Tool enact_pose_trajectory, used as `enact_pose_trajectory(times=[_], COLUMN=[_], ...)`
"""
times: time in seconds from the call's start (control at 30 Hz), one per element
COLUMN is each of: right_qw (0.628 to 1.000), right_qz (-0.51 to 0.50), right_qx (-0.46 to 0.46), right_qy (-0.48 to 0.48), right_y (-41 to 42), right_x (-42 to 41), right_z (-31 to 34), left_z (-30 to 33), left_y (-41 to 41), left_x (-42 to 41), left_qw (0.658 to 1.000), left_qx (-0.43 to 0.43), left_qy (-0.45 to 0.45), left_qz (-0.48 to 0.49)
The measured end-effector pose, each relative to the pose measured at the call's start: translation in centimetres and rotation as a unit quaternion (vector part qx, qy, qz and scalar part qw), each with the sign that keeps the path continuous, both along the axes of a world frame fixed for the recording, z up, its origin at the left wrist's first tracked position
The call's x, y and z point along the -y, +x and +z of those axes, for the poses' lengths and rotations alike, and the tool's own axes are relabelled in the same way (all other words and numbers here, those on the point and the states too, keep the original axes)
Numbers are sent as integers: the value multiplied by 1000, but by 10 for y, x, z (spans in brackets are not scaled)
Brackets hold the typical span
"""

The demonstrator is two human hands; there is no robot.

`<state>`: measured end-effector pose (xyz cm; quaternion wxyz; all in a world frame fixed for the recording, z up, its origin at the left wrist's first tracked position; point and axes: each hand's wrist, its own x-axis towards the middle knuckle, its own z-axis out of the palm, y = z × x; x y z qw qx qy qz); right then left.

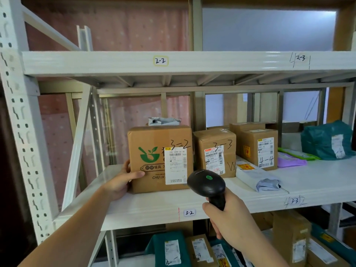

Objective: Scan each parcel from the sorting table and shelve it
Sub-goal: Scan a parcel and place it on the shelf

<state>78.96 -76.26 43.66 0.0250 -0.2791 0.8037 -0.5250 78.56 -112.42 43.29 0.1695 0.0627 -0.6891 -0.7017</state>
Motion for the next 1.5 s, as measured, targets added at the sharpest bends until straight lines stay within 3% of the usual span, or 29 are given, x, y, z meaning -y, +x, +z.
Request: enact_pose_trajectory(times=[0.2,0.47,0.67,0.87,1.07,1.23,1.5], right_qw=[1000,1000,1000,1000,999,999,994], right_qz=[-1,9,13,13,12,0,-95], right_qx=[-15,-1,-2,-9,-27,-33,-29], right_qy=[3,17,21,16,25,28,37], right_y=[9,26,40,51,57,64,70], right_x=[-1,-6,-25,-74,-149,-226,-334], right_z=[-6,-9,-14,-20,-26,-33,-38], left_z=[6,-3,-19,-23,-25,-38,-56], left_y=[20,46,63,93,105,93,44], left_x=[-5,-19,-51,-100,-183,-260,-372], left_qw=[999,986,959,909,888,868,826], left_qx=[-45,13,77,171,164,179,227], left_qy=[-8,-100,-198,-318,-359,-422,-514], left_qz=[16,135,188,207,237,193,43])
